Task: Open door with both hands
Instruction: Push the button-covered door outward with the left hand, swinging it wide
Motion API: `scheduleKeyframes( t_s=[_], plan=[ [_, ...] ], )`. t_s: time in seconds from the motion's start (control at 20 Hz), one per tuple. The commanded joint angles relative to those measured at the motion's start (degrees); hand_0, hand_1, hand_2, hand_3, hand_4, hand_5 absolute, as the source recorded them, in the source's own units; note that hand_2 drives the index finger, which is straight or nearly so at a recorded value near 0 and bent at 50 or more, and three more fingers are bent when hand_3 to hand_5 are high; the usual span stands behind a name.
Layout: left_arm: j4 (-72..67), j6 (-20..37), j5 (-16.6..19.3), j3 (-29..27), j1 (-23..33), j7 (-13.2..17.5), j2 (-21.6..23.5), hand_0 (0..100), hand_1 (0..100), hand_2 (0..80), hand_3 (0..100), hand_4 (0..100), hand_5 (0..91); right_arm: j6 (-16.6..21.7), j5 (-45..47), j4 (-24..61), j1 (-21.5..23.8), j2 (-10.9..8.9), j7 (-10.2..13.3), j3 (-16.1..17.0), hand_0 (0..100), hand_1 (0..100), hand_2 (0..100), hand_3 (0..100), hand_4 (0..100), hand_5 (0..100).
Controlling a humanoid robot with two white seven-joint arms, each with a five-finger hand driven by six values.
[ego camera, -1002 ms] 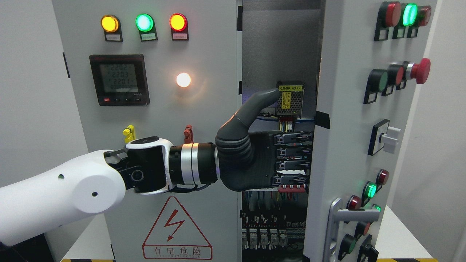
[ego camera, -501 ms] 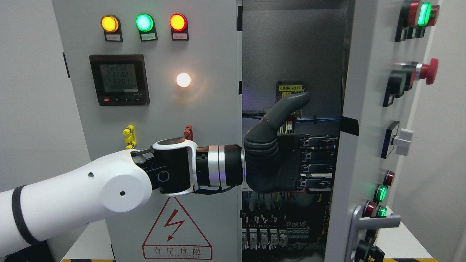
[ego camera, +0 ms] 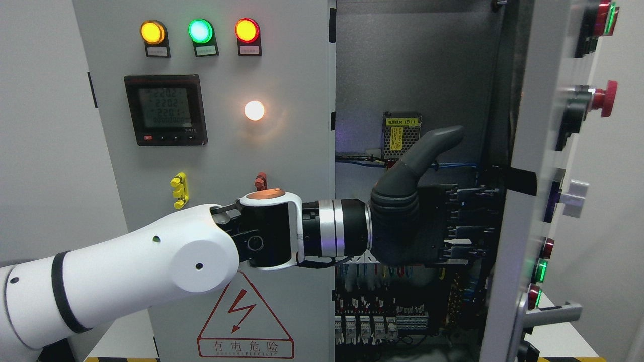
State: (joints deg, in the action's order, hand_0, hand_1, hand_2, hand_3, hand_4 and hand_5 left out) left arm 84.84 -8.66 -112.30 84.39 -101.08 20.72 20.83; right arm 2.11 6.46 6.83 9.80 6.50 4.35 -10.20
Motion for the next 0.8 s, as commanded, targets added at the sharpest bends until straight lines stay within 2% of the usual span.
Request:
scheduleKeyframes(
  t_s=[0.0, 0.6, 0.75],
  plan=[
    [-0.64, 0.14, 0.07, -1.07, -0.09, -1.73, -5.36, 0, 0, 0.0, 0, 3, 0.0, 0.0, -0.04, 0.03, -0.05, 0.0, 0.04, 0.0, 11, 0, 0, 0, 0, 0],
    [0.06, -0.3, -0.02, -3.53, -0.09, -2.44, -8.35, 0, 0, 0.0, 0, 3, 0.0, 0.0, 0.04, 0.03, 0.04, 0.0, 0.04, 0.0, 11, 0, 0, 0, 0, 0],
    [0.15, -0.22, 0.07, -3.62, -0.09, -4.63, -9.58, 0, 0, 0.0, 0, 3, 0.0, 0.0, -0.04, -0.06, 0.04, 0.0, 0.04, 0.0, 11, 0, 0, 0, 0, 0]
  ],
)
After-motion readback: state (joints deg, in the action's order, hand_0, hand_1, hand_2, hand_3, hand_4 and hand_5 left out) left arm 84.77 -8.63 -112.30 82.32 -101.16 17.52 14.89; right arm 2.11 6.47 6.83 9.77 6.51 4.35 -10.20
